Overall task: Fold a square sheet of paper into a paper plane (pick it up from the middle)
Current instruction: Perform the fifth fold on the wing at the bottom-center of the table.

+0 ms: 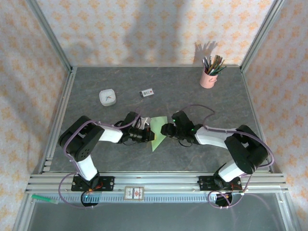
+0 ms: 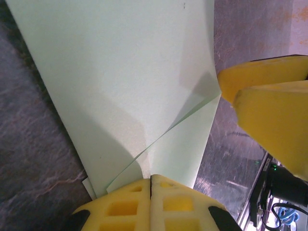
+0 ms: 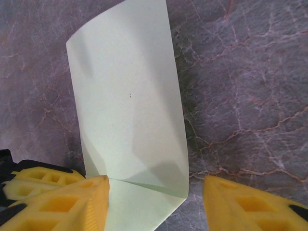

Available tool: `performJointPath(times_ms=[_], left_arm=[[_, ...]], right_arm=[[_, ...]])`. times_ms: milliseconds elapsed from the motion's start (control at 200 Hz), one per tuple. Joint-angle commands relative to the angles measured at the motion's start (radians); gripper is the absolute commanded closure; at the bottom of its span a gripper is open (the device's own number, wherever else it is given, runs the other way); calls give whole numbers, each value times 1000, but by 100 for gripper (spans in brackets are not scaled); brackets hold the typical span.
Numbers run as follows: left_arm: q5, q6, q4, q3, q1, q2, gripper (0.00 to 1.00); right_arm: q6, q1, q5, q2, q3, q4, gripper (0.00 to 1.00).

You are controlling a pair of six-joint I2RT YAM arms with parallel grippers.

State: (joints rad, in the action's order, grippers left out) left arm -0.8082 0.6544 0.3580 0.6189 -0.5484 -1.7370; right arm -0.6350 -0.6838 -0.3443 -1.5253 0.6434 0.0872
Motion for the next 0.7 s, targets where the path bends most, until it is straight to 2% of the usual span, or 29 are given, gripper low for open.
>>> performJointPath(times_ms=[0, 185, 350, 696], left_arm=[[-2, -22, -25, -25, 11, -3, 98], [4, -33, -40, -19, 11, -1, 98], [7, -36, -48, -13, 11, 2, 98], [20, -47, -70, 11, 9, 16, 98]], right_arm=[[-11, 3, -7, -26, 22, 23, 47], [-24, 3, -43, -36, 2, 85, 52], [-26, 3, -33, -27, -1, 87, 69], [-55, 3, 2, 10, -11, 50, 92]])
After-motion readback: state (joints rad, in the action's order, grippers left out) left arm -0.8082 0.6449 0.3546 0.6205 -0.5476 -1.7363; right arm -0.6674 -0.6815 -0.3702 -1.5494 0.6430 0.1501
